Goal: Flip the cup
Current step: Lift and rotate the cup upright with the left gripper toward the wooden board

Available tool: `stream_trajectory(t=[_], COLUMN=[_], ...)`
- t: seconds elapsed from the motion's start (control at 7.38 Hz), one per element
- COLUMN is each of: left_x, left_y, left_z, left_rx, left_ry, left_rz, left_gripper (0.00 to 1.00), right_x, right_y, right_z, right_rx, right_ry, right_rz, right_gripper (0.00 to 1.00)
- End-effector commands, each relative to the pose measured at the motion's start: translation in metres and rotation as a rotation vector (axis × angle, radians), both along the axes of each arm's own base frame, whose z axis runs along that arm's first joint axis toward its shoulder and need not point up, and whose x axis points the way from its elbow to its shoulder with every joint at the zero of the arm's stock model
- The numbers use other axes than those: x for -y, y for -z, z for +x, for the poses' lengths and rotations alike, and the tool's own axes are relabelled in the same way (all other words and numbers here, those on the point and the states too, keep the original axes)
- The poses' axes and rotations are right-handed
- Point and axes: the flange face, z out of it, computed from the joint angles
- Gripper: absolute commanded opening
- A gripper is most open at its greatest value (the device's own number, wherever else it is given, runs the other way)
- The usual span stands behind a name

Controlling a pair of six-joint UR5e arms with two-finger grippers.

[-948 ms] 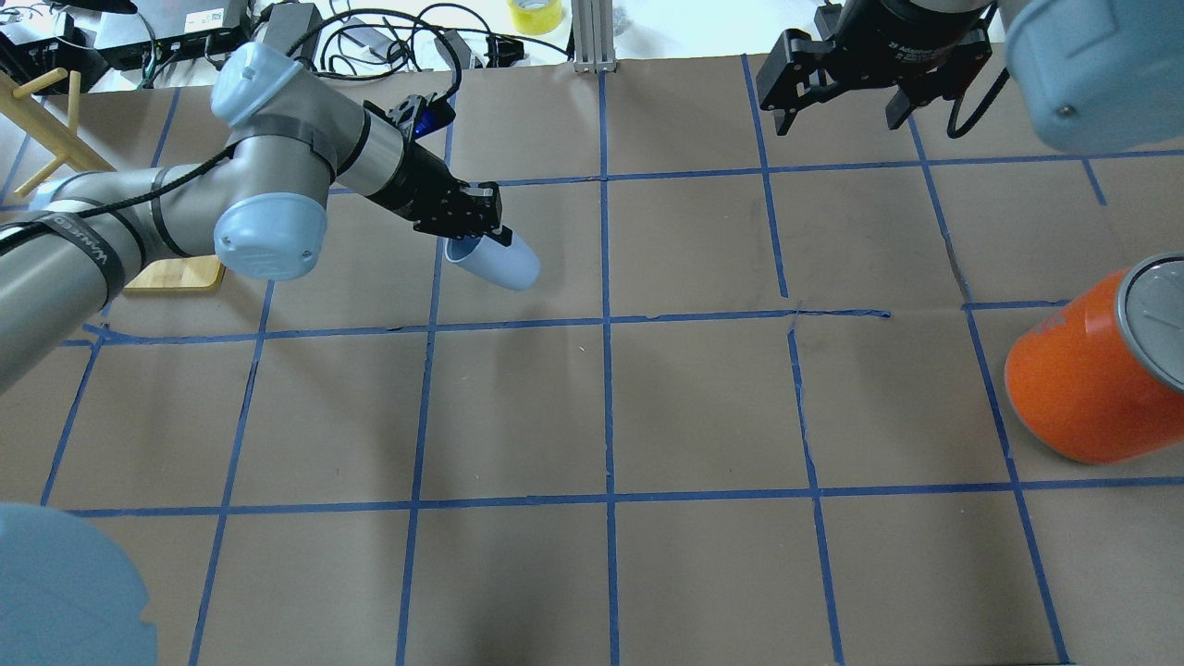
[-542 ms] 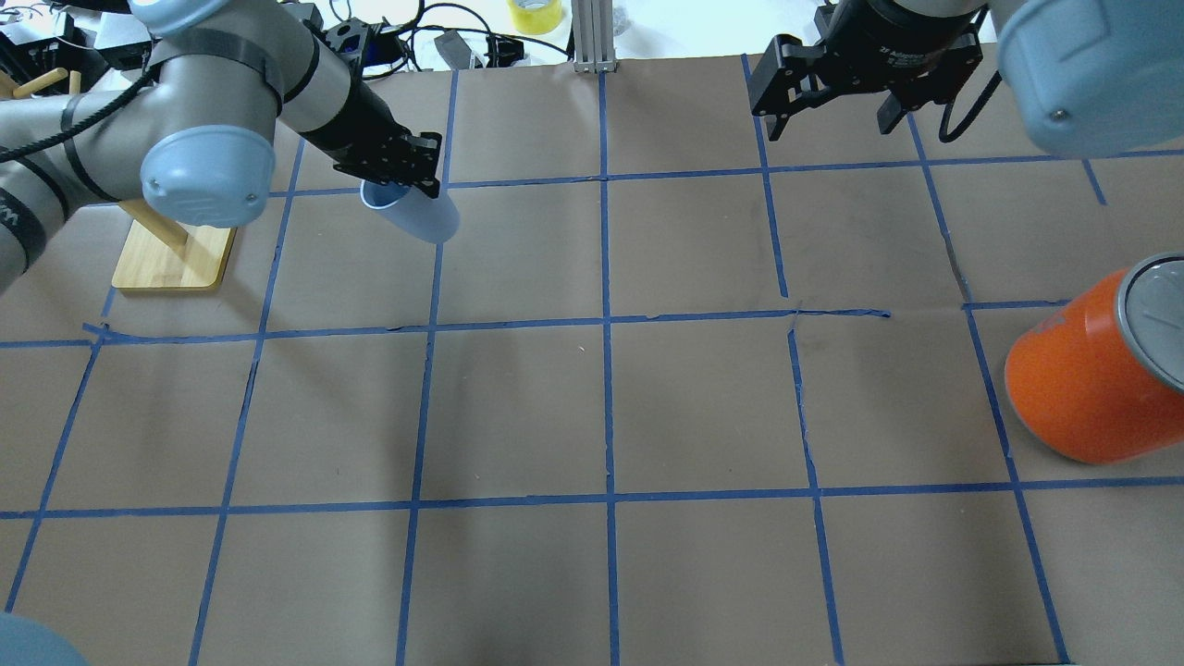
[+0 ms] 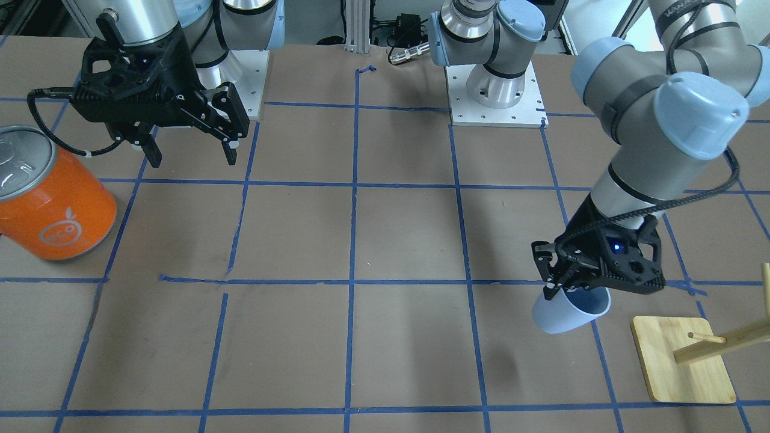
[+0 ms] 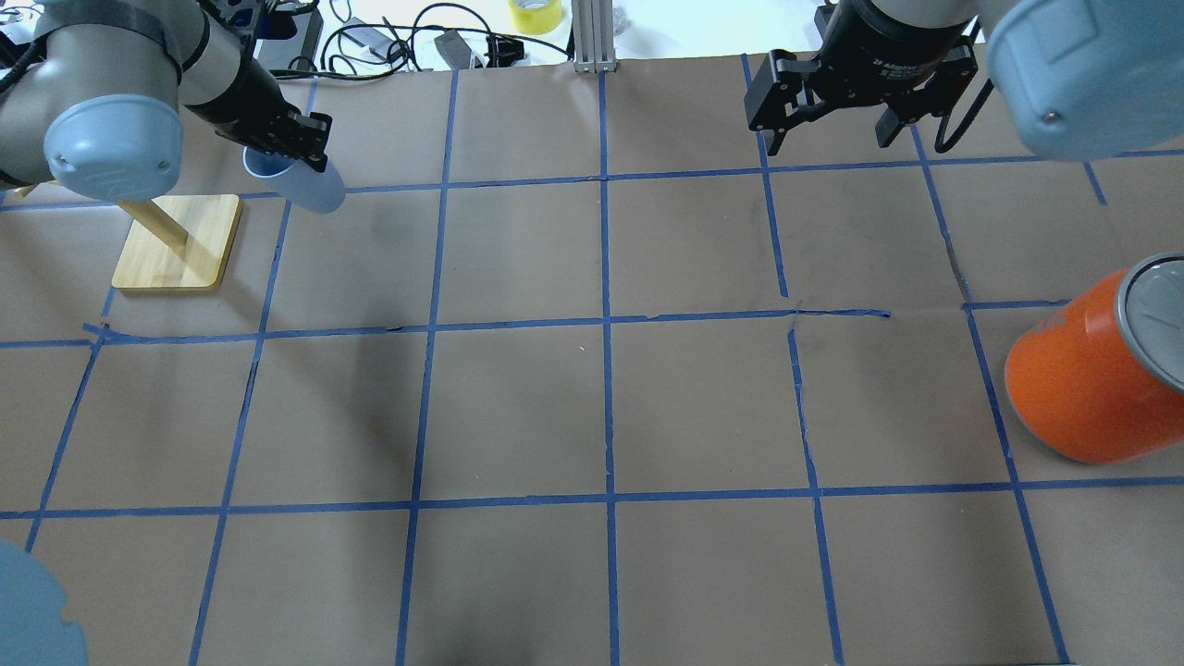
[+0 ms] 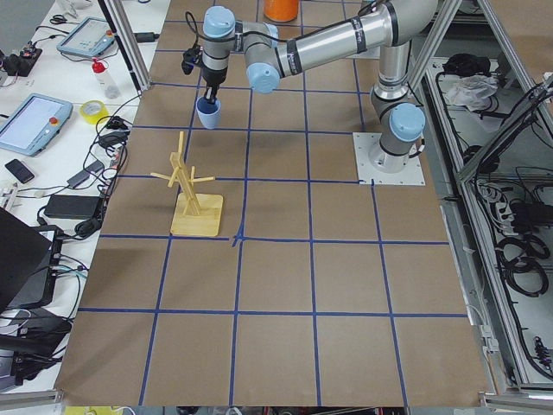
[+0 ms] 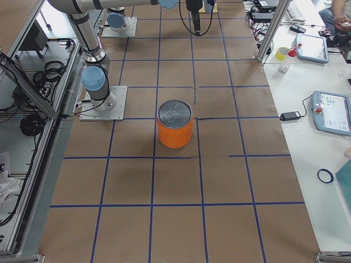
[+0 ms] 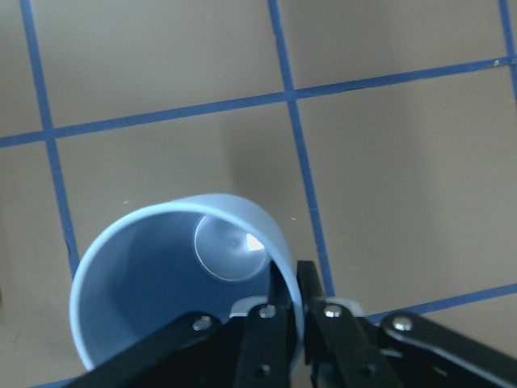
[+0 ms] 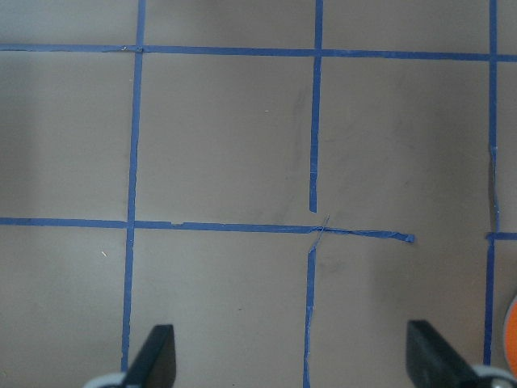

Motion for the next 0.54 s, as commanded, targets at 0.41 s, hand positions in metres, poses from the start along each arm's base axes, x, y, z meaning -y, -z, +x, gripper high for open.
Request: stream_trajectory(t=[0.41], left_x=[0.022], left_y=[0.074], left_z=[0.01], left_rx=[0.016], left_ry=[-0.023], left_rz=[-0.048], left_gripper=[0.0], right_x=[0.0], right_y=[0.002], right_z=[0.0], right_rx=[-0.001], right_ry=[-0.001], right_rz=[0.003], right_gripper=[1.0])
